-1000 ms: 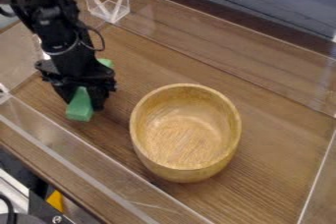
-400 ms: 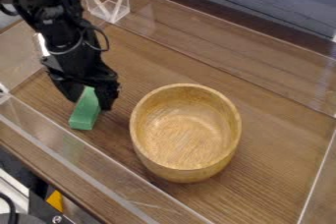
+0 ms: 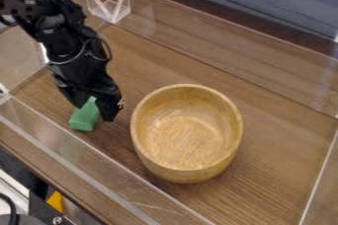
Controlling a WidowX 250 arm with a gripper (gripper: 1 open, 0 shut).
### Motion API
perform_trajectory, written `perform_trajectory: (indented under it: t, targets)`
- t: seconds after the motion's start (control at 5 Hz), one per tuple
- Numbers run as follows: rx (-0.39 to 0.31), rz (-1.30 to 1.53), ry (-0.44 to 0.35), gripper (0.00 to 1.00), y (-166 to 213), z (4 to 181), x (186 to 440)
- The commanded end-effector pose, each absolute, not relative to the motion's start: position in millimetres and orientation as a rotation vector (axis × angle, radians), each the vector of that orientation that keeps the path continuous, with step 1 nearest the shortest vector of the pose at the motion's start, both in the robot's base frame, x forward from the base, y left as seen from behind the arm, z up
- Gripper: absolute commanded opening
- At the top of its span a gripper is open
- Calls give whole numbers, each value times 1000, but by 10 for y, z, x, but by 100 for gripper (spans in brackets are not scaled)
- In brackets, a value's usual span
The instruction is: Remove the green block from inside the brown bowl and put it on the table
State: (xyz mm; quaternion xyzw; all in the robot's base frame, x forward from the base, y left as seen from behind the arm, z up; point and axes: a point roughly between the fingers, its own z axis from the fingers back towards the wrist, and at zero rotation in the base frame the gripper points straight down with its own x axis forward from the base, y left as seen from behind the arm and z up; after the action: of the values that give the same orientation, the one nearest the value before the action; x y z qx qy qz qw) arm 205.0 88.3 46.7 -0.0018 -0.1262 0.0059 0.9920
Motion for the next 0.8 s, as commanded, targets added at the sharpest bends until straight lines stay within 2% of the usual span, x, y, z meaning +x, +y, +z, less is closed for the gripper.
perform_trajectory:
  t: [0.0, 0.6]
  targets:
    - [3, -57, -276, 100, 872, 592, 1977]
    - [-13, -112, -282, 100, 847, 552, 1991]
